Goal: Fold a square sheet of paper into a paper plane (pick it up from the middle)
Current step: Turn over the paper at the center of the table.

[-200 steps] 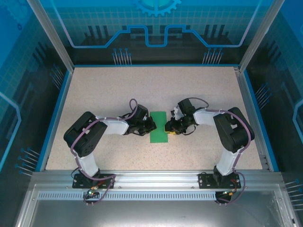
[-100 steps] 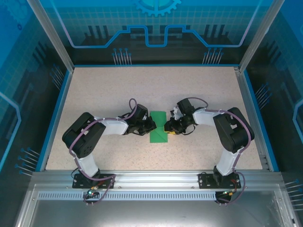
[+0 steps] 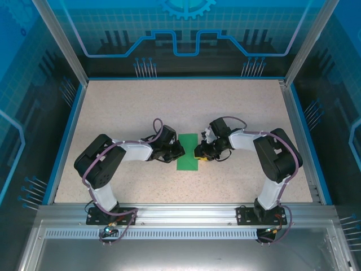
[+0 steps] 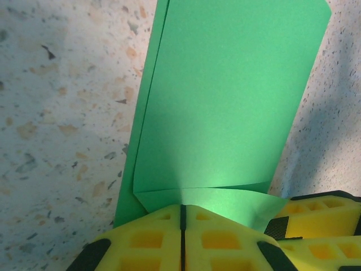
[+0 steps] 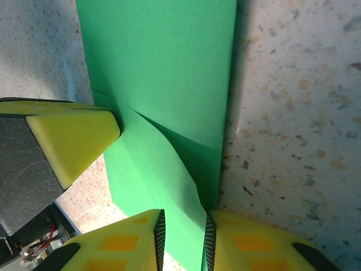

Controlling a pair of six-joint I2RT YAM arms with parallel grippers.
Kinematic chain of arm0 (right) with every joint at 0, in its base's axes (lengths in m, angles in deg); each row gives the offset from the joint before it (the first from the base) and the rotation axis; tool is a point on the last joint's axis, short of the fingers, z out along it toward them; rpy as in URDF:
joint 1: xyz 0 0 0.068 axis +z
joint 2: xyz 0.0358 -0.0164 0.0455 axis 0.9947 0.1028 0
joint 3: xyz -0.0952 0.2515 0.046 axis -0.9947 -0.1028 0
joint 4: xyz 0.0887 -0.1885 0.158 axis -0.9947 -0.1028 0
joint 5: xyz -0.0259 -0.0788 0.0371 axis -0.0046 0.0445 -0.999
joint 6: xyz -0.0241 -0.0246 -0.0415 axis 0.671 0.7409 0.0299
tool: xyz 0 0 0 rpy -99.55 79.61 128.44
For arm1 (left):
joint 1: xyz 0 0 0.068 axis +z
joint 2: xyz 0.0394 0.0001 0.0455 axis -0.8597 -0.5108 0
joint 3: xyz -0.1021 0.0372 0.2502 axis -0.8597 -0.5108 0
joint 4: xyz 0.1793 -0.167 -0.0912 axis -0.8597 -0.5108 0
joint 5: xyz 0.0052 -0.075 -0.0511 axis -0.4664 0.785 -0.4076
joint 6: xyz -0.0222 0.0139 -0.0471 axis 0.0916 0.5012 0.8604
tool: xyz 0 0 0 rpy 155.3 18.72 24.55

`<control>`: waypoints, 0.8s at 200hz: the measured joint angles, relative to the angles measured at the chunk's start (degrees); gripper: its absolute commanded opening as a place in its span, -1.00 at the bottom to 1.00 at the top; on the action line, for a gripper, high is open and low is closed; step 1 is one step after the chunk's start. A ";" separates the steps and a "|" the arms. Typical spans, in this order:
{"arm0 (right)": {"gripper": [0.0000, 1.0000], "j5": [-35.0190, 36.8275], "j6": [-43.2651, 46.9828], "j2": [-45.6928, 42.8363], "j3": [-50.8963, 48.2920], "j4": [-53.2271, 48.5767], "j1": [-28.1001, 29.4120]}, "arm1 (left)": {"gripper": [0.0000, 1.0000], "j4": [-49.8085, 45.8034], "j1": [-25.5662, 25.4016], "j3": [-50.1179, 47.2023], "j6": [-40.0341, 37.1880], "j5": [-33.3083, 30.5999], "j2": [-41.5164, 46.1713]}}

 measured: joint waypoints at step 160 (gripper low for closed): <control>-0.47 2.47 -1.03 1.22 1.86 -0.79 1.22 | -0.86 -0.79 0.00 0.33 -1.16 -0.31 0.00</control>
